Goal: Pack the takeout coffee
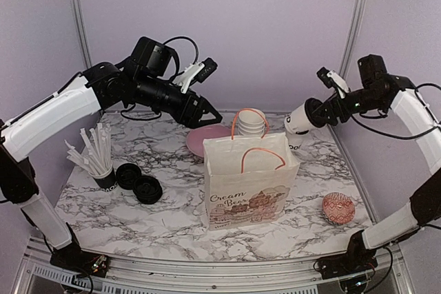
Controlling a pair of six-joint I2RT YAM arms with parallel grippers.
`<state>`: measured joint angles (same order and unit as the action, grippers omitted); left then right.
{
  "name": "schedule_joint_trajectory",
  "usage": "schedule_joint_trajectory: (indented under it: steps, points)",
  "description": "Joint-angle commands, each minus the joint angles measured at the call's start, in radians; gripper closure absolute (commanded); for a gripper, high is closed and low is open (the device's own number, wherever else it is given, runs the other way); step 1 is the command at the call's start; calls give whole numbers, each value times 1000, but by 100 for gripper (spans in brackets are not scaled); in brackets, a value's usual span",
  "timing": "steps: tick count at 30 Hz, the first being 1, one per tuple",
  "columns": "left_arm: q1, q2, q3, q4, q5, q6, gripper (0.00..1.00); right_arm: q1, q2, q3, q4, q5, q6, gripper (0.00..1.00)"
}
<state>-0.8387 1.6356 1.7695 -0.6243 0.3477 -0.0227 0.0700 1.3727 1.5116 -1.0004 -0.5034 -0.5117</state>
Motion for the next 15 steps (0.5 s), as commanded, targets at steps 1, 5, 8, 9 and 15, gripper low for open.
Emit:
schedule_joint_trajectory:
  steps: [1,5,8,9,15]
  points:
    - [-52,54,53,8,-23,89,34,8,-89,93,146,-192,66,37]
    - [-85,119,113,-29,-79,145,34,7,-158,93,210,-339,74,38]
    - [-103,167,160,-56,-103,153,37,8,-205,86,204,-405,49,38]
    - [-107,177,169,-60,-108,151,39,7,-221,84,188,-423,29,38]
    - [-109,207,188,-73,-116,140,62,7,-278,95,2,-608,-105,37]
